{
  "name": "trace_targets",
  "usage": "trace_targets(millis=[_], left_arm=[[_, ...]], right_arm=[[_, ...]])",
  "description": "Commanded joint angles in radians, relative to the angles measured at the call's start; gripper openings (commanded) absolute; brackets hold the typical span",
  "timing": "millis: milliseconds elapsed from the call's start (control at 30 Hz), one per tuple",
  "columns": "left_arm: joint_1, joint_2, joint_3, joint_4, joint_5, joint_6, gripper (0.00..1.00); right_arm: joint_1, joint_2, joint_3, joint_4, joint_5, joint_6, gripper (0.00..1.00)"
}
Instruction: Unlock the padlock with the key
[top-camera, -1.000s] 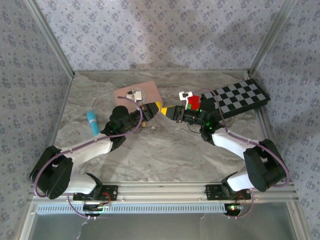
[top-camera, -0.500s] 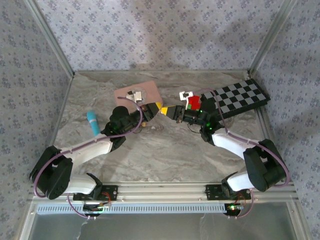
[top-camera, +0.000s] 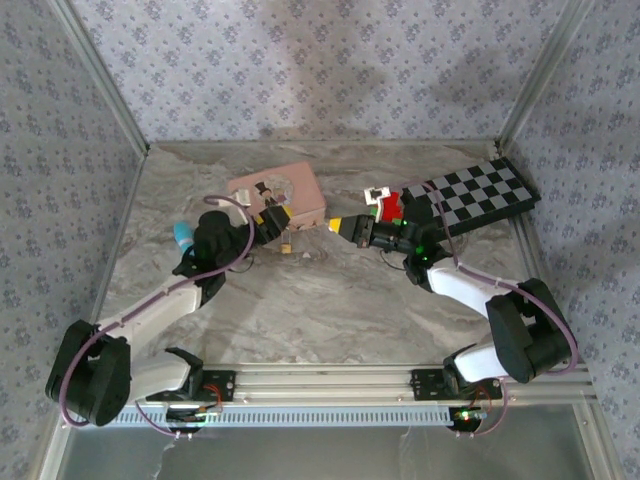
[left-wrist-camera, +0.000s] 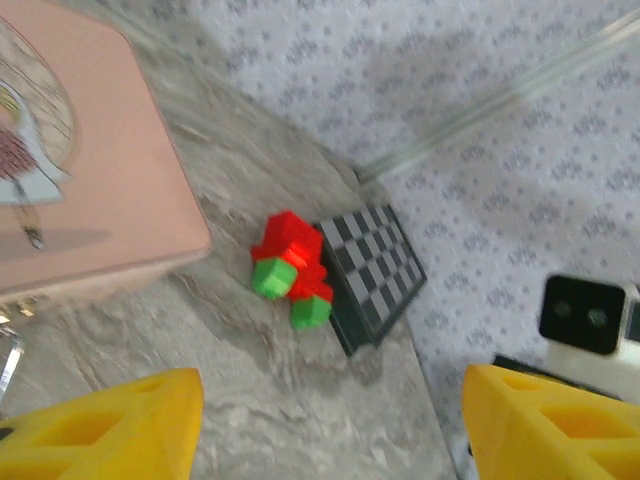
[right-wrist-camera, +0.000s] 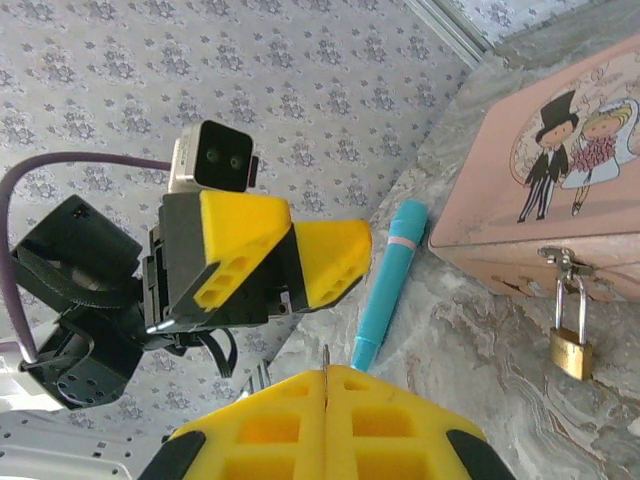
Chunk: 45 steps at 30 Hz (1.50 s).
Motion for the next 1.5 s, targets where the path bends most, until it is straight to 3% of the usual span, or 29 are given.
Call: trace_targets(millis=[0, 433, 667, 1000, 1067, 1167, 1467], left_arm=[[-0.035, 0.035, 0.037, 0.037, 0.129, 0.025, 0.71], [-0.106, 0.172, 0.100, 0.222, 0.182, -0.071, 0.63], [-0.108, 0.177, 0.106, 0.263, 0.155, -0.106, 0.65], [-0.146, 0.214, 0.130, 0.284, 0.159, -0.120, 0.34], [-0.149, 0.215, 0.130, 0.289, 0.159, -0.122, 0.24], [-0.151, 0.212, 0.127, 0.286, 0.153, -0.121, 0.00], [-0.150, 0.185, 0.118, 0.249, 0.099, -0.095, 0.00]], right_arm=[[0.009, -0.009, 0.027, -0.038, -0.029, -0.026, 0.00], [0.009, 0.042, 0.066, 0.016, -0.062, 0.043, 0.00], [-0.002, 0.038, 0.054, 0.046, -0.055, 0.060, 0.00], [0.003, 0.060, 0.063, 0.090, -0.058, 0.079, 0.00], [0.003, 0.064, 0.063, 0.093, -0.059, 0.080, 0.00], [0.003, 0.063, 0.062, 0.099, -0.057, 0.082, 0.00], [-0.004, 0.033, 0.027, 0.111, -0.055, 0.104, 0.26]])
